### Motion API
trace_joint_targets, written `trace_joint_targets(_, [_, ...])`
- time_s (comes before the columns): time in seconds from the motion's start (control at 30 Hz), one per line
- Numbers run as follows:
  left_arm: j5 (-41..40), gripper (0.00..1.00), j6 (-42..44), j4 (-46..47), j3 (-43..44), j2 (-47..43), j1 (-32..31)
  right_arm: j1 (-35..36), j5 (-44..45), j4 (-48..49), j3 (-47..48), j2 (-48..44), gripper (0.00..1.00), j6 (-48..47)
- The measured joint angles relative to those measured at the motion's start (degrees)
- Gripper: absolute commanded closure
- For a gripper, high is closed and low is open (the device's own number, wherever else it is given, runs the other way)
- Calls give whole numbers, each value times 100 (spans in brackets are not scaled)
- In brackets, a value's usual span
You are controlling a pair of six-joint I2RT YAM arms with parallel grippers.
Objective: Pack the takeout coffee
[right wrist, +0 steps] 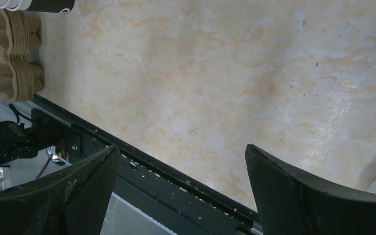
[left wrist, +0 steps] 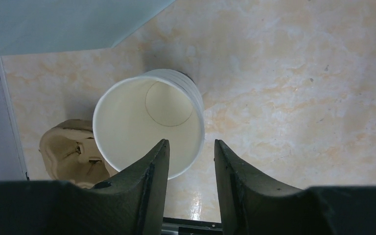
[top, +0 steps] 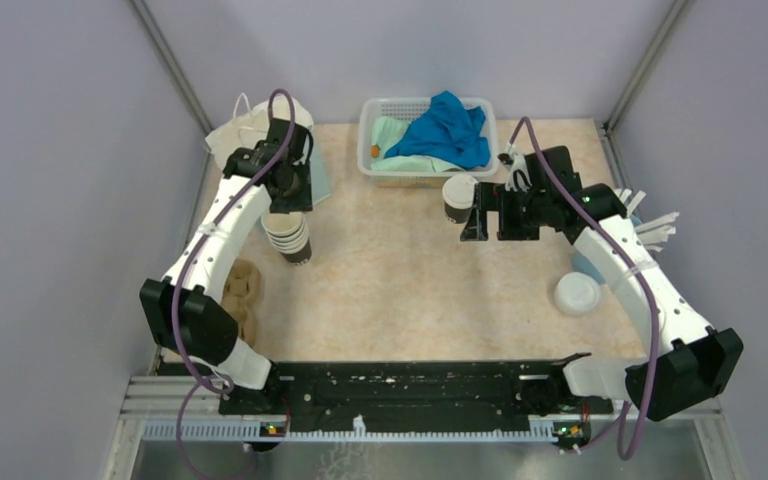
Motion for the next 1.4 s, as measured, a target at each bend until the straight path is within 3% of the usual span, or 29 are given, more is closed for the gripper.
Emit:
trace_joint_targets(0.33, [44,71,170,186,-422,125,39,0,-92,13,0,-28,3,-2])
trace_joint_targets(0.6, [13,90,282,92,-317,177,39,0,-127,11,0,-28,3,-48])
trace_joint_targets(0.83, [13,100,361,-74,-26,212,39,0,-140,17,-9,-28,4,-48])
trace_joint_targets(1.1, [-354,100,409,-382,72,214,-61,0,-173,48,-197,-52,4,-44])
trace_joint_targets(1.4, [-1580,100,225,-1189,625,713,-811,0,-278,164,-387,-66,4,2])
